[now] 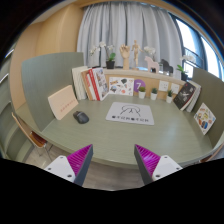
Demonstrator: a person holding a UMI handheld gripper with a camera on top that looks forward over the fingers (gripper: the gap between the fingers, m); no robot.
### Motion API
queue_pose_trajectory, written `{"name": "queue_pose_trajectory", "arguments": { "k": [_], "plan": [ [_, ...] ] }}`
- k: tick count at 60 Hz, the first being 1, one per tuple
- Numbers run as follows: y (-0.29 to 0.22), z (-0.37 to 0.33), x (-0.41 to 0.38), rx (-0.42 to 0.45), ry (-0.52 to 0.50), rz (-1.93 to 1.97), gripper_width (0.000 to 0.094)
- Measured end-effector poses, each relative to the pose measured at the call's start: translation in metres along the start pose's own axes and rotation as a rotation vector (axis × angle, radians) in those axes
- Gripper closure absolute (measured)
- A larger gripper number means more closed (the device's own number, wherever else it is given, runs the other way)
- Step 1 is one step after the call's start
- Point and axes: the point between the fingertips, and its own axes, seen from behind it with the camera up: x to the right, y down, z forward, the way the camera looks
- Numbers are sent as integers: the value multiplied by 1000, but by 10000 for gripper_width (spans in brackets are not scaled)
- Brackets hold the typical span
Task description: Arrange mouse
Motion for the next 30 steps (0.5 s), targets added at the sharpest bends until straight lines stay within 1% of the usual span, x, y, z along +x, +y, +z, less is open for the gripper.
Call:
{"name": "queue_pose_trajectory", "arguments": {
  "k": [5, 12, 22, 30],
  "plan": [
    [17, 23, -30, -47, -3, 2, 104],
    [23, 58, -76, -87, -22, 29, 103],
    [14, 112, -131, -130, -52, 30, 102],
    [2, 160, -157, -167, -41, 14, 89]
  ]
}}
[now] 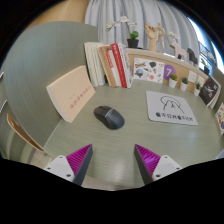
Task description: Arrange mouse
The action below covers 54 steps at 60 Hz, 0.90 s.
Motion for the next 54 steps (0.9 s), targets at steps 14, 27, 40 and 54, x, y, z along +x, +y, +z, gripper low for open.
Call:
{"name": "queue_pose_trajectory", "arguments": {
  "k": [14, 27, 40, 54],
  "plan": [
    [-44, 68, 1, -31, 83, 31, 92],
    [-77, 114, 14, -61, 140, 60, 95],
    [-105, 144, 26, -78, 159, 102, 199],
    [-115, 157, 25, -108, 173, 126, 437]
  ]
}}
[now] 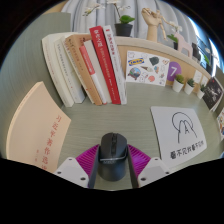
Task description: Arrange mouse
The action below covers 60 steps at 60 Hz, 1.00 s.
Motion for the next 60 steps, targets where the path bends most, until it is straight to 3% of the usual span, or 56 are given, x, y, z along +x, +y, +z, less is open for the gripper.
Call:
{"name": "queue_pose_trajectory", "arguments": {
  "k": [9, 18, 26, 34, 46, 60],
  "plan": [
    [1, 0, 0, -13, 1, 8, 467],
    [1, 1, 0, -57, -13, 3, 590],
    [-6, 0, -4, -98, -52, 12, 620],
    [-68, -43, 11, 16, -55, -41, 619],
    [-192, -135, 75, 291, 24, -36, 618],
    [-228, -151, 186, 343, 111, -44, 620]
  ]
}}
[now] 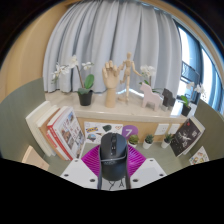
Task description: Arrange mouse
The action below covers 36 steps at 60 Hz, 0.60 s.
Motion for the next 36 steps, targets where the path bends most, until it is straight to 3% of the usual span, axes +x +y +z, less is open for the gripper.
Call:
{"name": "queue_pose_trajectory", "arguments": {
  "k": [11, 25, 33, 36],
  "plan": [
    [85, 57, 51, -165, 6, -4, 621],
    [198, 107, 45, -355, -100, 5, 621],
    [239, 115, 34, -435, -138, 4, 602],
    [236, 118, 35, -405, -132, 43, 593]
  ]
}}
